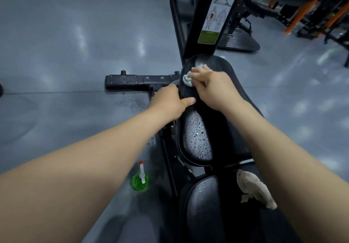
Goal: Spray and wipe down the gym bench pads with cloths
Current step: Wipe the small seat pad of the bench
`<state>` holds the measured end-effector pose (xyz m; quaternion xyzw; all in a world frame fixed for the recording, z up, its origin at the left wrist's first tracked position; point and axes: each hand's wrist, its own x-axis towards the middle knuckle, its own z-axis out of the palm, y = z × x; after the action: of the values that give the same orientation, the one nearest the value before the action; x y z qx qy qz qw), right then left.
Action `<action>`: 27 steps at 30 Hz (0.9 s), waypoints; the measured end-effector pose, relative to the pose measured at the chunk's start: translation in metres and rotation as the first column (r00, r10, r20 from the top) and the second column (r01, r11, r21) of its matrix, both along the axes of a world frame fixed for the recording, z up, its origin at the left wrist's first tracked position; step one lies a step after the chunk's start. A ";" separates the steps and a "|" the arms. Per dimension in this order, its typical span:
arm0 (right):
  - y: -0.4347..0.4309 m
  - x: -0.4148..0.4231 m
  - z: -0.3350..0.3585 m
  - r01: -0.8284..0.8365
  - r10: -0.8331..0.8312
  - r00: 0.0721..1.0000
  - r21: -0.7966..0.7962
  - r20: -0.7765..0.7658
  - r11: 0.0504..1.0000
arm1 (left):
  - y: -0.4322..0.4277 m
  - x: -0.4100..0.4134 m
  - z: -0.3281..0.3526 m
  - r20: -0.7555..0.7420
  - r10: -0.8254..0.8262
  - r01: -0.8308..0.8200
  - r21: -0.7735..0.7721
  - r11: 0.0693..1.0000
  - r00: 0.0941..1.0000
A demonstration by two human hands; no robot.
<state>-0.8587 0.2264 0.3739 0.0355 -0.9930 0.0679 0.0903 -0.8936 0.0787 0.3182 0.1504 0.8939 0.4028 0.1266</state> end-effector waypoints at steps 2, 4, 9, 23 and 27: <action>-0.001 -0.024 0.004 0.010 -0.010 1.000 0.036 0.000 0.999 | -0.004 0.009 0.001 0.032 0.030 -0.031 0.049 0.998 0.999; -0.003 -0.042 0.006 0.017 -0.017 1.000 0.036 -0.011 0.999 | -0.009 0.019 -0.001 0.069 0.062 -0.069 0.094 0.993 0.996; -0.012 -0.031 0.000 0.030 -0.030 0.999 0.077 -0.011 0.997 | -0.027 0.040 -0.011 0.193 0.051 -0.106 0.284 0.953 0.980; -0.024 -0.048 -0.010 0.024 -0.022 1.000 0.170 -0.010 0.985 | -0.052 0.046 -0.032 0.300 -0.097 -0.058 0.468 0.882 0.949; -0.031 -0.013 -0.016 -0.026 0.029 0.999 0.151 -0.023 0.988 | -0.052 0.047 -0.030 0.320 -0.087 -0.078 0.469 0.880 0.944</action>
<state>-0.8713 0.1949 0.3581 0.0567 -0.9934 -0.0066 0.0990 -0.8469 0.0266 0.2884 0.1091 0.7331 0.6288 0.2351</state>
